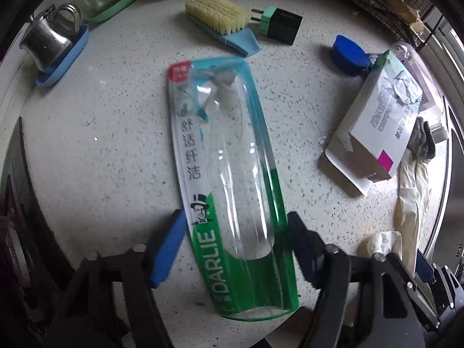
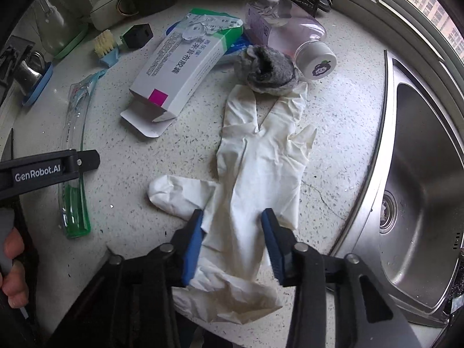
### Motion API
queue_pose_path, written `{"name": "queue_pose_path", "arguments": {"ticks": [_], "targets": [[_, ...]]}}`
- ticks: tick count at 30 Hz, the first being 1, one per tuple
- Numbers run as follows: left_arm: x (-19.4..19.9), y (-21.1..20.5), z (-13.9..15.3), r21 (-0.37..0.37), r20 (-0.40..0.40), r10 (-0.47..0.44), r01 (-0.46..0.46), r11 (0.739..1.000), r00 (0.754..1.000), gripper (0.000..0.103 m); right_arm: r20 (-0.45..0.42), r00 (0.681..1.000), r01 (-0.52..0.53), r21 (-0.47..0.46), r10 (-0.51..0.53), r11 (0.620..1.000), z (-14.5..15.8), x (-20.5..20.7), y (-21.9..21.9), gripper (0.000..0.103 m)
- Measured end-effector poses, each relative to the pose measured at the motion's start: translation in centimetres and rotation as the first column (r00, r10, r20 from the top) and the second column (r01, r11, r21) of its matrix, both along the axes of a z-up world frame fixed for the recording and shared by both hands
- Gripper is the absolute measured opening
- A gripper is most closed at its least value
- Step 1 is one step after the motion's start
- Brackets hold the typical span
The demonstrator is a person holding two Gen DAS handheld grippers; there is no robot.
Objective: Collect trash
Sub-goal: 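Grasp the DARLIE toothbrush package with the left gripper while the right gripper grasps the latex glove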
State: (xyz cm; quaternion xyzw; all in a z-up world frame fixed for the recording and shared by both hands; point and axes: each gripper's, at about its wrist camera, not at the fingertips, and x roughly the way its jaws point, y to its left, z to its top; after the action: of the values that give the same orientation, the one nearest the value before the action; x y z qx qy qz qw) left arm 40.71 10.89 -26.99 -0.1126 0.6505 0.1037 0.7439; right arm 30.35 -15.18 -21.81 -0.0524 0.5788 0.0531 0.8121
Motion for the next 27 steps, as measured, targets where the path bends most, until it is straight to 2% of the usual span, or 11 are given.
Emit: {"name": "queue_pose_path", "arguments": {"ticks": [1, 3, 6, 8, 13, 16, 20, 22, 27], "targets": [[-0.1, -0.1, 0.0, -0.004, 0.007, -0.019, 0.019, 1.000, 1.000, 0.067, 0.002, 1.000, 0.005, 0.004, -0.005, 1.000, 0.1, -0.1, -0.2, 0.018], [-0.6, 0.2, 0.1, -0.021, 0.040, -0.038, 0.039, 0.999, 0.998, 0.067, 0.001, 1.000, 0.016, 0.017, -0.016, 1.000, 0.1, -0.3, -0.8, 0.009], [-2.2, 1.2, 0.5, -0.071, 0.058, -0.042, 0.046, 0.996, 0.997, 0.066, -0.013, 0.999, 0.034, 0.062, -0.033, 0.998, 0.1, -0.5, -1.5, 0.003], [-2.9, 1.7, 0.4, -0.104, 0.064, -0.039, 0.046, 0.994, 0.997, 0.065, -0.020, 0.999, 0.046, 0.098, -0.044, 0.994, 0.2, -0.9, -2.0, 0.003], [-4.6, 1.9, 0.6, -0.126, 0.087, -0.052, 0.063, 0.990, 0.995, 0.065, 0.025, 0.998, 0.058, 0.109, -0.061, 0.992, 1.2, -2.5, -2.8, 0.002], [-5.7, 1.7, 1.6, -0.134, 0.113, -0.074, 0.089, 0.987, 0.991, 0.065, 0.039, 0.996, 0.072, 0.139, -0.078, 0.988, 2.0, -3.4, -3.2, 0.002], [-7.7, 0.4, 3.2, -0.144, 0.157, -0.105, 0.128, 0.981, 0.982, 0.065, 0.054, 0.989, 0.127, 0.179, -0.138, 0.976, 2.9, -4.3, -3.5, 0.002], [-8.8, -0.2, 3.8, -0.151, 0.173, -0.115, 0.142, 0.978, 0.978, 0.065, 0.048, 0.990, 0.117, 0.206, -0.130, 0.971, 3.1, -4.9, -3.7, 0.002], [-11.3, -2.7, 5.0, -0.147, 0.199, -0.153, 0.184, 0.972, 0.968, 0.065, 0.090, 0.989, 0.101, 0.190, -0.120, 0.977, 4.0, -7.0, -3.6, 0.002]]}}
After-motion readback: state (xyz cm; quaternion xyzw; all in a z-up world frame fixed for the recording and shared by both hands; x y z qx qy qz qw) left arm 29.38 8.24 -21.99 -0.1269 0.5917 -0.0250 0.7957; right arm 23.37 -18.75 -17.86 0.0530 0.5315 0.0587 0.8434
